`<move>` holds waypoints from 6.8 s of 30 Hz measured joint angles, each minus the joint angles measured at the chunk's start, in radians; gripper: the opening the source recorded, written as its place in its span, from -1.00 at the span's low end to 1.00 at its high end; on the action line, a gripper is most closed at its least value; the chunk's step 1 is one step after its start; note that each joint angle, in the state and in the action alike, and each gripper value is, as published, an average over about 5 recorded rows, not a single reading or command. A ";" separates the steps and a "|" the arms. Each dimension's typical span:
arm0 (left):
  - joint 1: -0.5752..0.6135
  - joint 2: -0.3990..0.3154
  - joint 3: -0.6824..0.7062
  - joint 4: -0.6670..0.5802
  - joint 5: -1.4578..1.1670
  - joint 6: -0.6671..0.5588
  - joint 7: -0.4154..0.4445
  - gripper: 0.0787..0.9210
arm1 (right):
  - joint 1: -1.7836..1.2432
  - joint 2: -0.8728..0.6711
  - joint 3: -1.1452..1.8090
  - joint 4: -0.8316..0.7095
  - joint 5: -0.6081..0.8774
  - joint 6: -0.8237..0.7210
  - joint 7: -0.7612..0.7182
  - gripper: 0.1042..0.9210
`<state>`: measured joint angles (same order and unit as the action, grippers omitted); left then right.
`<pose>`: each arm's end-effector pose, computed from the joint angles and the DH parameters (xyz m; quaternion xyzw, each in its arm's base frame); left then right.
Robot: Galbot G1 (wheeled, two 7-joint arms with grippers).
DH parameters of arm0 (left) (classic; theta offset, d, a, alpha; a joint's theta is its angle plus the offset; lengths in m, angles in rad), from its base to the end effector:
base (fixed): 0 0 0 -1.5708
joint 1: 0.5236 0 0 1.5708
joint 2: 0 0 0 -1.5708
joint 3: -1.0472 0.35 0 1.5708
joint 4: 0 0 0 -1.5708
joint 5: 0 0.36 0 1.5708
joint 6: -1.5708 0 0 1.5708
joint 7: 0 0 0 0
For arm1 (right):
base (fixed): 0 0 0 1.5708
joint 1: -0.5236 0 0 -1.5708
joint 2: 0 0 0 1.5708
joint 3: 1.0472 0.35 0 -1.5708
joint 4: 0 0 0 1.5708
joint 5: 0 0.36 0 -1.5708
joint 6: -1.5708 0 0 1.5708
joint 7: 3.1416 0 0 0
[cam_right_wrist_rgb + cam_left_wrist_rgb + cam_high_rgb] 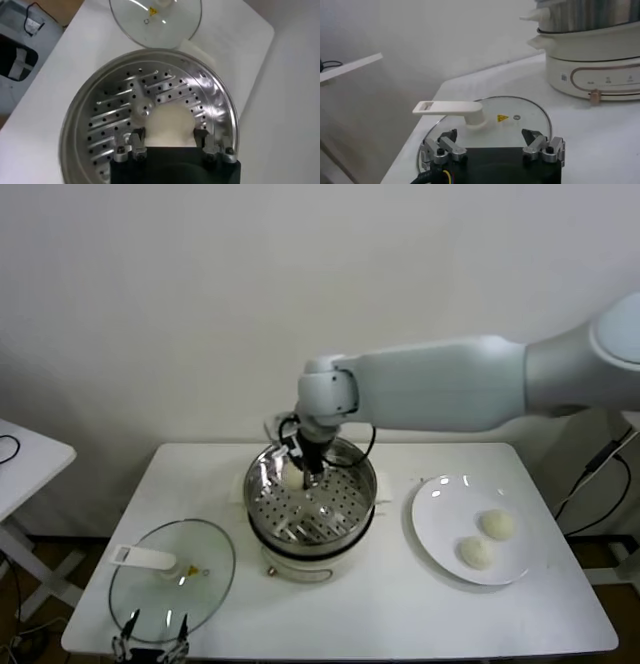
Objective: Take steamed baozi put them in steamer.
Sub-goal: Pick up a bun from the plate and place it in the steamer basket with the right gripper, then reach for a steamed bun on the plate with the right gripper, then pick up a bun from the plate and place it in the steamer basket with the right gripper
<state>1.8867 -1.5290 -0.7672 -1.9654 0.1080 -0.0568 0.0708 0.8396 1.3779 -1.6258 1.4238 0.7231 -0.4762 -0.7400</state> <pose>0.0605 0.0889 -0.3790 0.0370 -0.9702 -0.1345 0.1983 0.4905 0.2154 -0.0445 0.5555 -0.4640 0.6392 0.2599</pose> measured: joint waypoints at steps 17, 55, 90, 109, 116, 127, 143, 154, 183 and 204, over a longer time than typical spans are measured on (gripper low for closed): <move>-0.004 0.010 -0.001 0.012 -0.001 -0.007 -0.002 0.77 | -0.142 0.108 0.015 -0.131 -0.074 -0.026 0.039 0.30; -0.001 0.013 -0.013 0.004 -0.002 -0.006 0.000 0.77 | 0.165 -0.265 -0.148 0.086 -0.007 0.112 -0.106 0.76; 0.016 -0.010 -0.004 0.004 0.038 -0.006 -0.005 0.77 | -0.315 -0.868 0.047 0.086 -0.436 0.152 -0.123 0.76; 0.015 -0.010 -0.004 0.013 0.045 -0.007 -0.006 0.77 | -0.538 -0.854 0.215 -0.009 -0.515 0.150 -0.110 0.76; 0.014 -0.011 -0.007 0.013 0.044 -0.008 -0.006 0.77 | -0.577 -0.832 0.246 -0.041 -0.523 0.149 -0.109 0.66; 0.014 -0.013 -0.004 0.014 0.045 -0.010 -0.007 0.77 | -0.567 -0.822 0.250 -0.038 -0.518 0.159 -0.117 0.33; 0.020 -0.019 -0.002 0.011 0.056 -0.013 -0.009 0.77 | -0.172 -0.770 0.024 0.039 -0.444 0.322 -0.184 0.32; 0.023 -0.024 0.006 0.002 0.062 -0.009 -0.010 0.77 | 0.114 -0.614 -0.037 0.102 -0.399 0.575 -0.234 0.32; 0.019 -0.023 0.001 0.003 0.059 -0.011 -0.011 0.77 | -0.025 -0.146 0.070 0.140 -0.602 0.740 -0.223 0.32; 0.015 -0.021 0.001 0.014 0.055 -0.012 -0.012 0.77 | -0.183 -0.060 0.091 0.010 -0.708 0.758 -0.195 0.38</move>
<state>1.9015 -1.5495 -0.7665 -1.9510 0.1632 -0.0686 0.0591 0.6565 1.3176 -1.5343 1.4340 0.0147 0.2818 -0.9350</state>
